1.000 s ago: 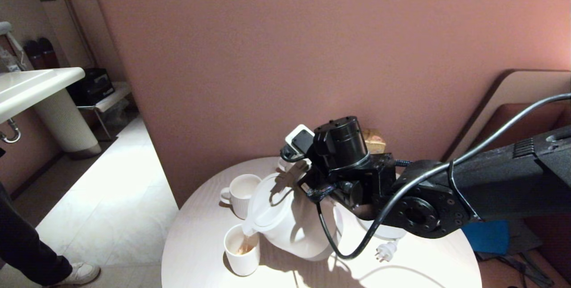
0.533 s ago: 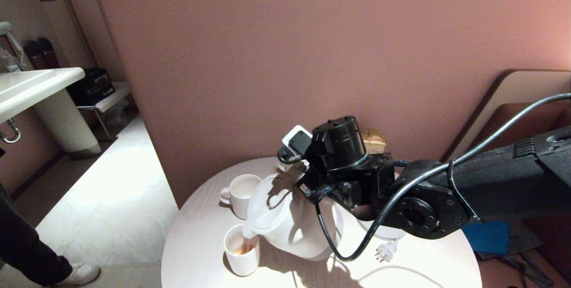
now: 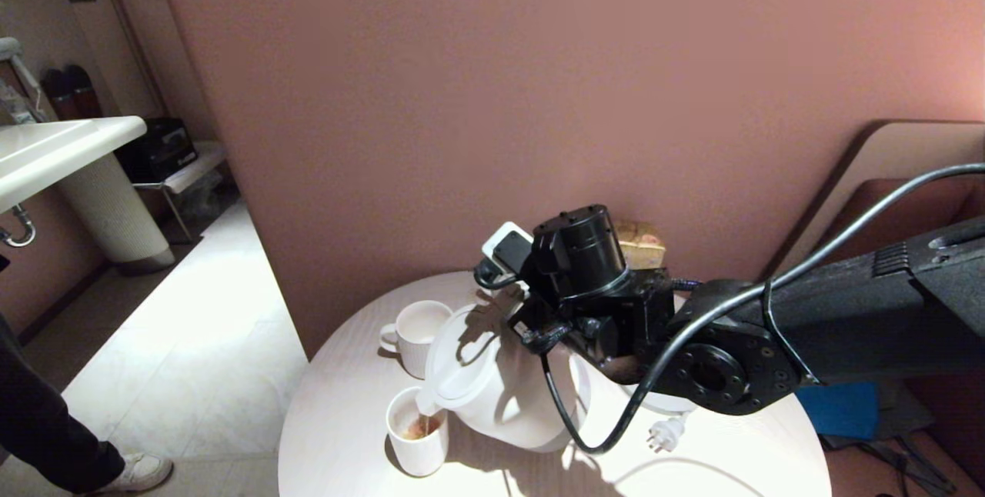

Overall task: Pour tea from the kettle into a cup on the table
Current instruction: Pour water into the cup

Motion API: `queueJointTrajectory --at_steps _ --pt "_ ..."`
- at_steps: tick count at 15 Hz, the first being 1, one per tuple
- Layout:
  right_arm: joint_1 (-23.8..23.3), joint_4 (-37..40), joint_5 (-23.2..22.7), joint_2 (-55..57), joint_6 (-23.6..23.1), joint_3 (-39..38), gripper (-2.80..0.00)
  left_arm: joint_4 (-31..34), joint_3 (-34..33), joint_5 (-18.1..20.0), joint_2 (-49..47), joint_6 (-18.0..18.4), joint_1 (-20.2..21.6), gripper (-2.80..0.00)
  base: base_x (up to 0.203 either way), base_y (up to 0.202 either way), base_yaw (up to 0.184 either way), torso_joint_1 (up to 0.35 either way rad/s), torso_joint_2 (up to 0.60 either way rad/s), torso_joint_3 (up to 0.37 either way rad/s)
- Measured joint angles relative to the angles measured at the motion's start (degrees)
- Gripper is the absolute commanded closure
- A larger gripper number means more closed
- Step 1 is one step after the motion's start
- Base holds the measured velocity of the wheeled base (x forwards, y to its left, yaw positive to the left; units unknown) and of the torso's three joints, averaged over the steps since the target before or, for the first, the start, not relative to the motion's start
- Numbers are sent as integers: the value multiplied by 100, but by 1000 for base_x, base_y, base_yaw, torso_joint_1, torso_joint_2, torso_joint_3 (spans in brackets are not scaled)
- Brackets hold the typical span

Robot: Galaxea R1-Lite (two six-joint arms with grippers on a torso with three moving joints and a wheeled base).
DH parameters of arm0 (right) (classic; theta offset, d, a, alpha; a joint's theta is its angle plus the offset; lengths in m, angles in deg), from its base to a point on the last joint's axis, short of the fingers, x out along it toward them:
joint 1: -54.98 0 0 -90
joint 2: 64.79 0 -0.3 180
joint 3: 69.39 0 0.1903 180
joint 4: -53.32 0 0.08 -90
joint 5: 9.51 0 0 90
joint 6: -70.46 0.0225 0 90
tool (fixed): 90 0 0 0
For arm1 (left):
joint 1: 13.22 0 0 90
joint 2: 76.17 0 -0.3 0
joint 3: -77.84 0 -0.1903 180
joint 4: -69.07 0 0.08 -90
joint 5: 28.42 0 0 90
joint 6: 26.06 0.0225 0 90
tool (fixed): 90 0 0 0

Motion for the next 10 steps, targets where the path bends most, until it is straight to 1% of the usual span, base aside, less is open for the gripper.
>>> queueJointTrajectory --at_steps 3,7,10 --pt "0 6 -2 59 -55 121 0 -2 2 1 0 1 0 0 0 0 0 0 0 0" --pt "5 280 4 111 -79 352 0 -2 2 0 0 4 0 0 0 0 0 0 0 0" --pt "11 285 19 127 -82 399 0 0 2 0 0 4 0 0 0 0 0 0 0 0"
